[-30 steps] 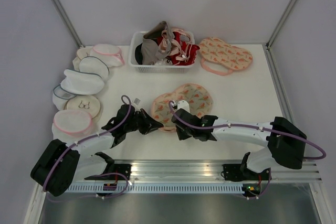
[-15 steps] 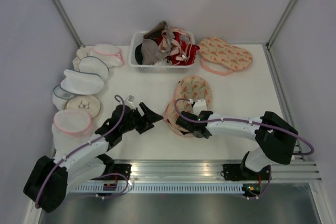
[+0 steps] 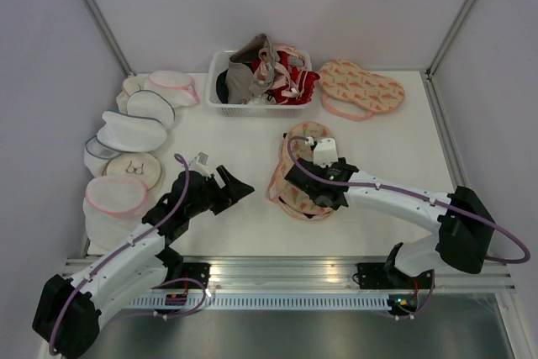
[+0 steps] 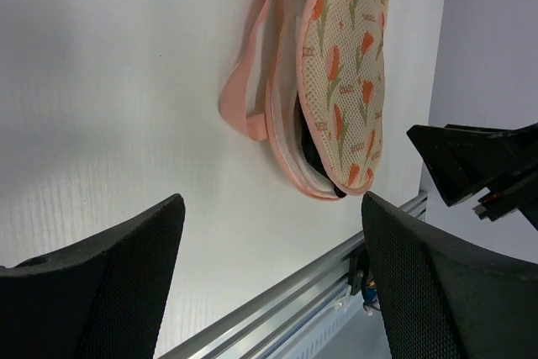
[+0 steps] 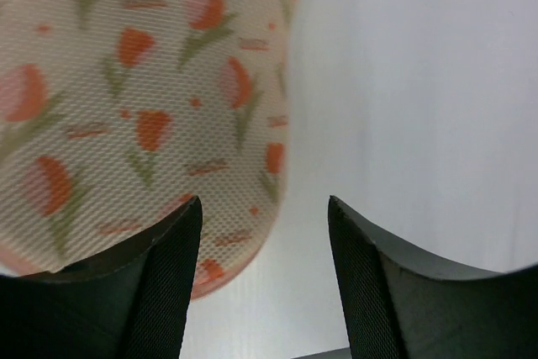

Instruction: Unzip the laundry bag and remove the bra

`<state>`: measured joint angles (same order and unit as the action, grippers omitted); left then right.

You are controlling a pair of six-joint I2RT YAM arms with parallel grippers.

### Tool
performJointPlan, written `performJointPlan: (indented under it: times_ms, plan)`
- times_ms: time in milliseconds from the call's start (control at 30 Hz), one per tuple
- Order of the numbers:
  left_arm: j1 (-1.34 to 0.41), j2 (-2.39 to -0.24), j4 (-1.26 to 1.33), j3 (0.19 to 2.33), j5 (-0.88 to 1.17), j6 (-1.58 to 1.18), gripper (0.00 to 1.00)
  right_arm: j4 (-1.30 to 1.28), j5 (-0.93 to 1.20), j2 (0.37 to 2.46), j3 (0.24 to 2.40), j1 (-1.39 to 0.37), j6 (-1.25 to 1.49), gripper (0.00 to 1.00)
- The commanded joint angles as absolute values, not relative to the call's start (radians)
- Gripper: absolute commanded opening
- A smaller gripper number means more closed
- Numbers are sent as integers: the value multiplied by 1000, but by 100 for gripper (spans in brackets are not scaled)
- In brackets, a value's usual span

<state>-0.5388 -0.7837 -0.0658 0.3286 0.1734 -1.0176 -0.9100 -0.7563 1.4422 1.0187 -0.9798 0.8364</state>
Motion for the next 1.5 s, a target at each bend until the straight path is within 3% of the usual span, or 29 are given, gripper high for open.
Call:
performJointPlan:
  times_ms: [0, 367, 733, 867, 900, 967, 1000, 1067, 1300, 1467]
  plan:
    - [-537, -747, -106, 342, 137, -957, 89, -692, -612, 1442, 1112, -992, 611, 67]
    - [-535, -641, -158, 305, 126, -968, 89, -630, -526, 1801, 1408, -996, 511, 68]
    - [-534, -591, -175, 276, 117, -977, 89, -817, -664, 2049, 1600, -1023, 528, 65]
    - [-534, -592, -173, 273, 117, -976, 89, -883, -732, 2077, 1631, -1023, 555, 48]
    - [-534, -592, -172, 273, 117, -977, 89, -891, -744, 2074, 1632, -1023, 564, 34]
    - [-534, -592, -172, 275, 114, -976, 89, -894, -767, 2063, 1626, -1026, 572, 19]
    - [-534, -592, -170, 275, 117, -977, 89, -893, -772, 2043, 1621, -1028, 580, 4]
    - [-534, -595, -169, 275, 118, -977, 89, -887, -793, 1999, 1602, -1029, 583, 0]
    - [-534, -604, -167, 290, 120, -971, 88, -974, -975, 1823, 1517, -1016, 722, 0]
    - [-534, -630, -160, 316, 138, -945, 88, -1065, -1029, 1677, 1358, -901, 868, 0]
